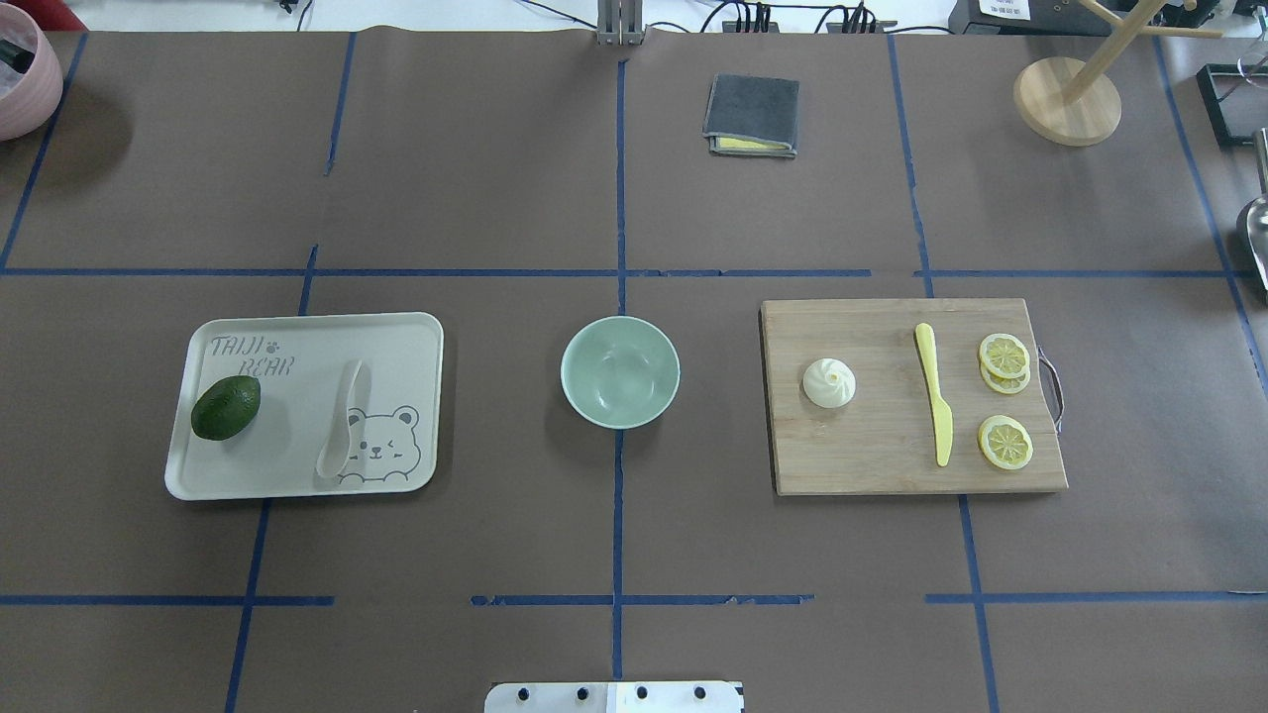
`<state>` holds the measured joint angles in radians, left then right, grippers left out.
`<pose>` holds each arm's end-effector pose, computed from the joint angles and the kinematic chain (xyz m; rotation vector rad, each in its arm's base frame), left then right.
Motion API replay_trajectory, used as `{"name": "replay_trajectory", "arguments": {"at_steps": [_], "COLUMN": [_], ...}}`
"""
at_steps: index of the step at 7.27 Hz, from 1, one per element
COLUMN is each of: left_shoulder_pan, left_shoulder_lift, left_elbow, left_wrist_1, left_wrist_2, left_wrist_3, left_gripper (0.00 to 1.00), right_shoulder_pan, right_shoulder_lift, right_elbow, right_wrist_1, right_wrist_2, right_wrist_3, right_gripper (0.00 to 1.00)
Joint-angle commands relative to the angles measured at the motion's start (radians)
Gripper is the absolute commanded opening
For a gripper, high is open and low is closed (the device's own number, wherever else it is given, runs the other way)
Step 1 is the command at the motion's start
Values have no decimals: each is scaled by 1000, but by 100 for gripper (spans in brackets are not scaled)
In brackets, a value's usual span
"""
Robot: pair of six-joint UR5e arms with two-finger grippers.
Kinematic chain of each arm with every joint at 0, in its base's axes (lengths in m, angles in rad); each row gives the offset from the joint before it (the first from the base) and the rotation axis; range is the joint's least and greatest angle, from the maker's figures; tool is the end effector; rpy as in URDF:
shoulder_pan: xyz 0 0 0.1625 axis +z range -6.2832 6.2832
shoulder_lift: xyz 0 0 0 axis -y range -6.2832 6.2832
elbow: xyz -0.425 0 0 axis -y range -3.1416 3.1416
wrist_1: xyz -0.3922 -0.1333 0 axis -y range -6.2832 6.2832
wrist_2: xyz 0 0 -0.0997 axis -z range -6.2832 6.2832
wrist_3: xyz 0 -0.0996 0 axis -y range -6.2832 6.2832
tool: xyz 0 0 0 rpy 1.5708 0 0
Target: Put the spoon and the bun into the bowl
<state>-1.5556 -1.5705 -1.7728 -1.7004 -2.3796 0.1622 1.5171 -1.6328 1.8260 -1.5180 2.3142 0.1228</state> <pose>-0.0536 -0.5016 0.5415 0.3722 0.7786 0.3002 0.0404 -0.4760 0.5582 0.1684 -0.7571 -0.0258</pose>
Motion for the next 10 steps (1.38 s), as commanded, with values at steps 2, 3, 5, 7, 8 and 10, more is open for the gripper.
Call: {"name": "replay_trajectory", "arguments": {"at_steps": [2, 3, 5, 7, 8, 10], "left_shoulder_pan": [2, 17, 171, 392, 498, 729], "left_shoulder_lift": [-56, -60, -66, -80, -88, -88], "left_elbow": [-5, -10, -51, -79, -112, -128], "left_wrist_1": [-293, -362, -482, -532, -532, -442], "left_wrist_2": [-13, -13, 20, 66, 153, 447], "left_wrist_3": [-92, -245, -431, -618, -777, -971], "left_gripper": [100, 100, 100, 100, 100, 100], "right_shoulder_pan": [0, 0, 0, -1, 0, -1], "right_shoulder_lift": [22, 16, 13, 11, 8, 7], "right_elbow": [-5, -7, -5, -5, -7, -16], "right_wrist_1": [114, 140, 200, 220, 222, 222], "right_wrist_2": [-4, -6, -6, 39, 40, 33], "right_wrist_3": [124, 121, 104, 97, 92, 89], "right_gripper": [100, 100, 100, 100, 100, 100]}}
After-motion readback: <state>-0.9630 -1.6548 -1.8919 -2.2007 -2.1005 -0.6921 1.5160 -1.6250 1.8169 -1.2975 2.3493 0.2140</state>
